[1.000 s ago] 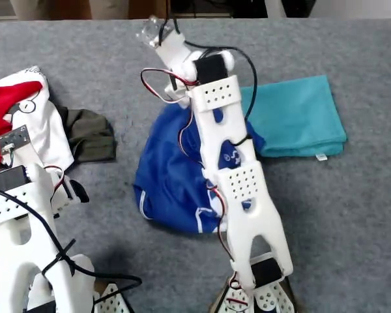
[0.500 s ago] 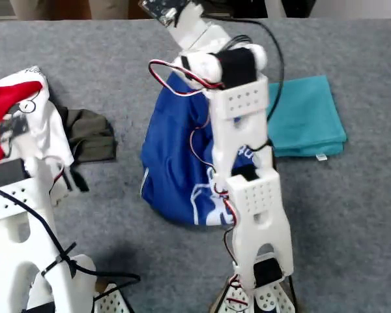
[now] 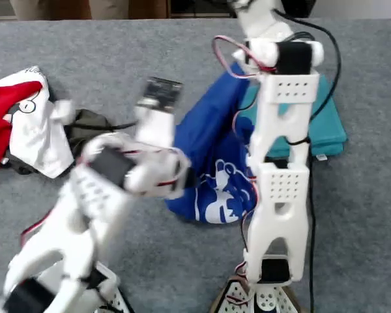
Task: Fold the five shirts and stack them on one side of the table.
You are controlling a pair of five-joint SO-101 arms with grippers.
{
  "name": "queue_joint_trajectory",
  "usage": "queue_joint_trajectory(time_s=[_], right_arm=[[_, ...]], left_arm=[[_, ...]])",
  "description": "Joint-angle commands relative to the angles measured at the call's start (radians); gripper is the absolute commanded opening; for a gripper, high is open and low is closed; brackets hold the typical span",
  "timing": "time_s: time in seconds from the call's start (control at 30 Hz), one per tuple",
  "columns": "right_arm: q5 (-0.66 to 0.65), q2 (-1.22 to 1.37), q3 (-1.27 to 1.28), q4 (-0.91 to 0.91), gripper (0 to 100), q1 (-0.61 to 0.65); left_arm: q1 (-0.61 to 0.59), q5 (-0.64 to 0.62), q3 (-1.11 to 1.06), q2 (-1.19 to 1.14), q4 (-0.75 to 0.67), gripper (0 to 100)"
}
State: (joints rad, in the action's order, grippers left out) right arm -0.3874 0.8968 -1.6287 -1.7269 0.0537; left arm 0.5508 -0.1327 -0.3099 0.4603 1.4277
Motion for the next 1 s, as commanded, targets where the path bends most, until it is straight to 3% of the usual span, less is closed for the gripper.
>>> queue_joint_trajectory(time_s=[0.0,0.3,0.43,0.53,0.77,0.97], right_arm=[[0.031,0.047,-0.038,0.092,0.2,-0.035],[0.034,0.082,-0.033,0.215,0.2,-0.081],[0.037,0.084,-0.036,0.25,0.2,-0.094],[0.037,0.082,-0.036,0.261,0.2,-0.102],[0.0,0.079,-0.038,0.265,0.2,-0.117],[-0.043,0.077,-0.036,0.245,0.2,-0.094]], left_arm=[[0.032,-0.025,0.055,-0.217,-0.092,29],[0.077,-0.028,0.216,-0.648,-0.126,29],[0.066,-0.031,0.204,-0.763,-0.222,19],[0.005,-0.023,0.218,-0.823,-0.282,2],[-0.29,-0.02,0.377,-0.796,-0.232,2],[-0.509,0.15,0.692,-0.685,-0.034,2]])
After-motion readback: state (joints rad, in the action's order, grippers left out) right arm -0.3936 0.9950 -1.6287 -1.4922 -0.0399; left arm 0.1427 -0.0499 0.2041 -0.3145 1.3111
